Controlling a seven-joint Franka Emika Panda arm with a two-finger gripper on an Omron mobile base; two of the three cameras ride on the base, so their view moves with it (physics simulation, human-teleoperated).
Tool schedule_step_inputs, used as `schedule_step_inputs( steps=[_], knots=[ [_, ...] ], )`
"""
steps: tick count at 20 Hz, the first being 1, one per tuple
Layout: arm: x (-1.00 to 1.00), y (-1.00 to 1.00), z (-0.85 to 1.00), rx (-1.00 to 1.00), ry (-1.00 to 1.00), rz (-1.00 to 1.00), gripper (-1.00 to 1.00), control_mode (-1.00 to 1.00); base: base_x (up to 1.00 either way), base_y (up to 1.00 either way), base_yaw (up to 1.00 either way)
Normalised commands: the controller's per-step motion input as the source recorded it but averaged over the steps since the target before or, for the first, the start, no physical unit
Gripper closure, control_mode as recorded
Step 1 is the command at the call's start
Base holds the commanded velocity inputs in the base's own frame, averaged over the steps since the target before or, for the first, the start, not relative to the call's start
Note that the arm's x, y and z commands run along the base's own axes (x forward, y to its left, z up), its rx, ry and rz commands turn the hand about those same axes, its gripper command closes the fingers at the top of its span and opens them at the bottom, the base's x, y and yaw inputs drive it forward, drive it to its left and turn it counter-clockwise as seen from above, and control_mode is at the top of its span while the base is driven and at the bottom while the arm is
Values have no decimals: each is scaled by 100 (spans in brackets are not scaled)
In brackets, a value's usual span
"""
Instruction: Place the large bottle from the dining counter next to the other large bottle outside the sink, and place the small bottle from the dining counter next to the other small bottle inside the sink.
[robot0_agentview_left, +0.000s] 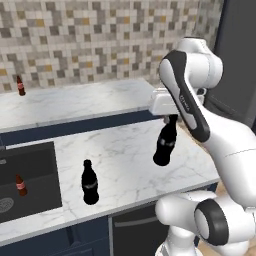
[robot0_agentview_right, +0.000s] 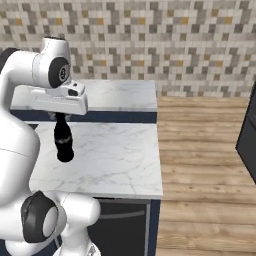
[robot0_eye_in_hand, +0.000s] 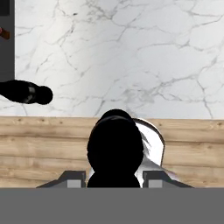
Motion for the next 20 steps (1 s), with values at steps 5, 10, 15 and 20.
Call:
schedule_step_inputs(
  steps=[5, 10, 15, 20],
  knots=[
    [0, 35, -18, 5, 0, 14, 100, -100, 0, 0, 0],
    [2, 21, -10, 0, -2, 8, 100, -100, 0, 0, 0],
    [1, 46, -47, -1, 0, 2, 100, -100, 0, 0, 0],
    [4, 65, -49, -2, 0, 0, 100, -100, 0, 0, 0]
  ],
)
